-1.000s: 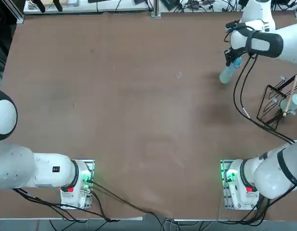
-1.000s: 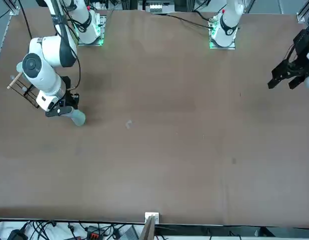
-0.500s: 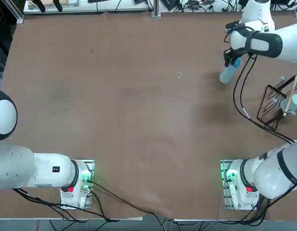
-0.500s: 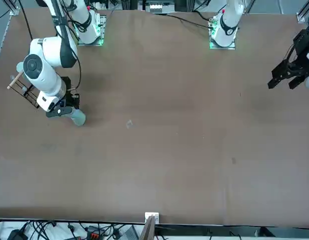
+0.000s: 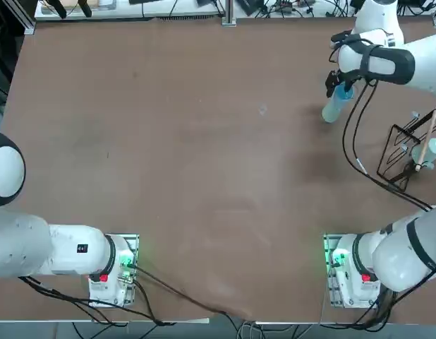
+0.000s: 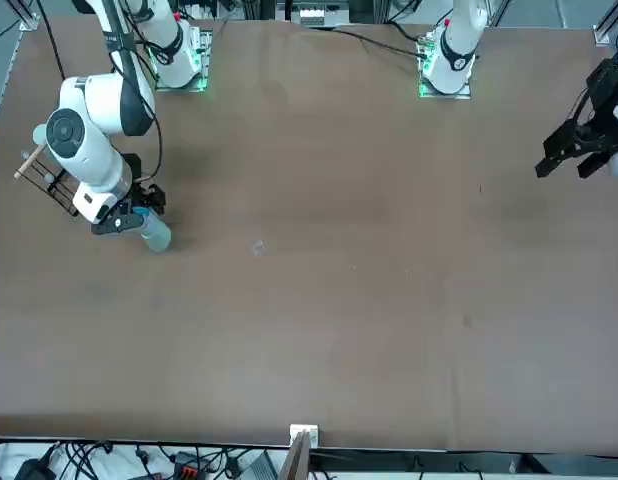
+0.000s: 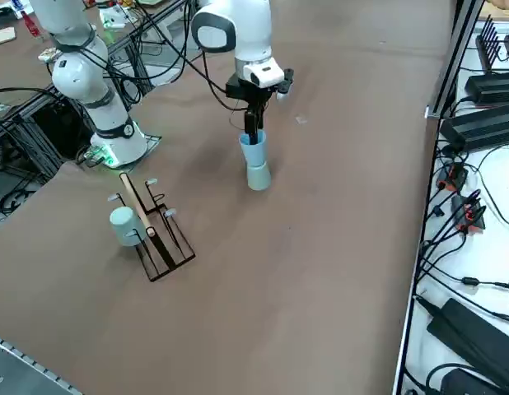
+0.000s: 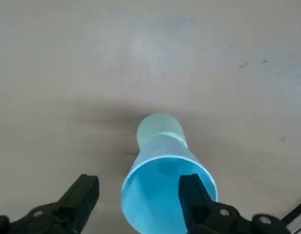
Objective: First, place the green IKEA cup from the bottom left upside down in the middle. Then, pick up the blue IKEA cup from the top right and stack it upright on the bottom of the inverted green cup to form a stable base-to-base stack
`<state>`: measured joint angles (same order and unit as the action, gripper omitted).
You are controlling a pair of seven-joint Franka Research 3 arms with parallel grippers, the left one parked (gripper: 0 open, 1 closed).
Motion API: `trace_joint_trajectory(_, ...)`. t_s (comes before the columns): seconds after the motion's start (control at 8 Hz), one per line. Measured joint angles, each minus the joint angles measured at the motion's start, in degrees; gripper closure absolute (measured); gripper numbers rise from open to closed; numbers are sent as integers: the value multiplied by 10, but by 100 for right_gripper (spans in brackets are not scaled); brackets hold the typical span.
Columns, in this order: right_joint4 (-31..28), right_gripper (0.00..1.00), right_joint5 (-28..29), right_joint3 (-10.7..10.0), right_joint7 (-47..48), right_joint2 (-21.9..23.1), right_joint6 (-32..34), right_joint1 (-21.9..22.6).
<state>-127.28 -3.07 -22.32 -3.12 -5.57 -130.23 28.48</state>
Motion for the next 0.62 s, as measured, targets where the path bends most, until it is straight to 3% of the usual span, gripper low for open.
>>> trace_joint_trajectory(0.25, 10, 0, -1, -1, 0, 4, 5, 0)
trace_joint_trajectory(0.62, 99, 0, -1, -1, 0, 14, 114, 0)
